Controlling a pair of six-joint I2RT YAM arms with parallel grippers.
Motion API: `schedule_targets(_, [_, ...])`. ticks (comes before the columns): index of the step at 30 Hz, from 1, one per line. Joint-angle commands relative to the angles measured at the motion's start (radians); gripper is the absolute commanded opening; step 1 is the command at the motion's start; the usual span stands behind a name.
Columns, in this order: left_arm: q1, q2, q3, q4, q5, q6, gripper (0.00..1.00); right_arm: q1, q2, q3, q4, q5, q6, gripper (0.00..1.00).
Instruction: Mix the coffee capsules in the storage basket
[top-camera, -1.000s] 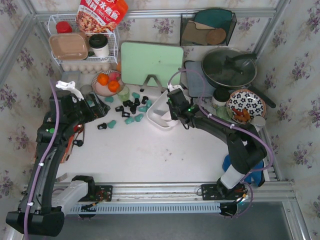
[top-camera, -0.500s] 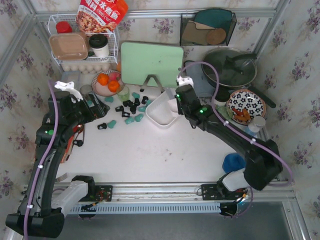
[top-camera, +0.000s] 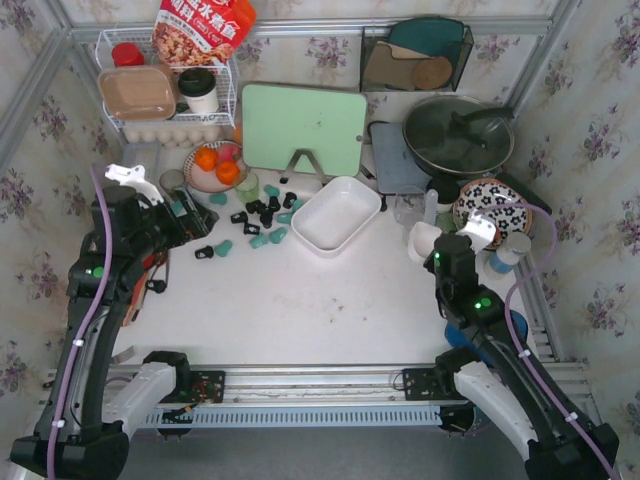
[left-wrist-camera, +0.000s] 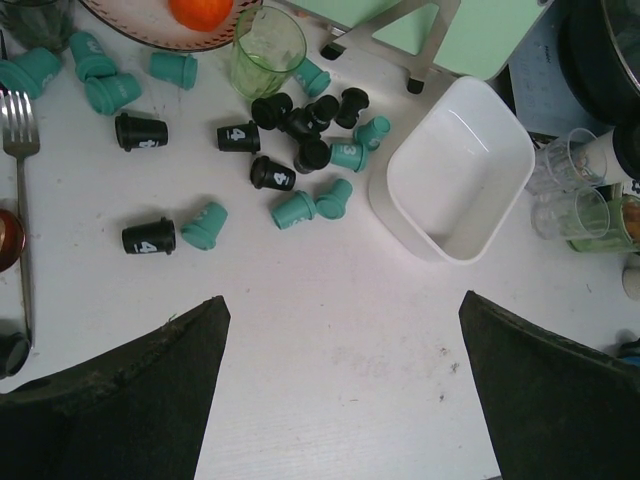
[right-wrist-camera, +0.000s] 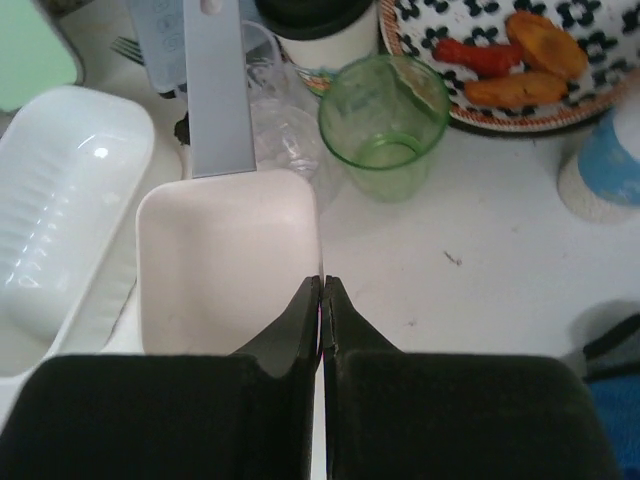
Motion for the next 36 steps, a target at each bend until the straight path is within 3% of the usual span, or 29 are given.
schedule_targets(1, [0.001, -0.009, 0.001, 0.025, 0.003, 0.001, 1.0, -0.002, -0.037, -0.03, -0.16, 0.121, 0.293, 0.0])
schedule_targets(10, [0.001, -0.006, -0.001, 0.024, -0.006, 0.004, 1.0, -0.017, 0.085, -0.018, -0.561, 0.339, 0.876, 0.0])
schedule_targets(14, [0.001, 0.005, -0.001, 0.026, 0.002, 0.003, 1.0, -0.042, 0.135, -0.054, -0.521, 0.341, 0.908, 0.03])
schedule_targets(23, [0.001, 0.035, -0.003, 0.024, 0.007, 0.003, 1.0, -0.078, 0.17, -0.099, -0.356, 0.299, 0.817, 0.0])
schedule_targets(25, [0.001, 0.04, -0.003, 0.026, 0.007, 0.003, 1.0, -0.078, 0.171, -0.094, -0.349, 0.319, 0.796, 0.13])
schedule_targets(31, [0.001, 0.056, -0.002, 0.024, 0.016, 0.003, 1.0, -0.078, 0.168, -0.044, -0.302, 0.351, 0.642, 0.68])
schedule_targets(33, [0.0, 0.061, -0.002, 0.024, 0.017, 0.004, 1.0, -0.078, 0.161, -0.017, -0.289, 0.359, 0.578, 0.8])
schedule_targets(36, [0.001, 0.066, -0.001, 0.023, 0.019, 0.006, 1.0, -0.078, 0.144, 0.037, -0.232, 0.342, 0.406, 0.86])
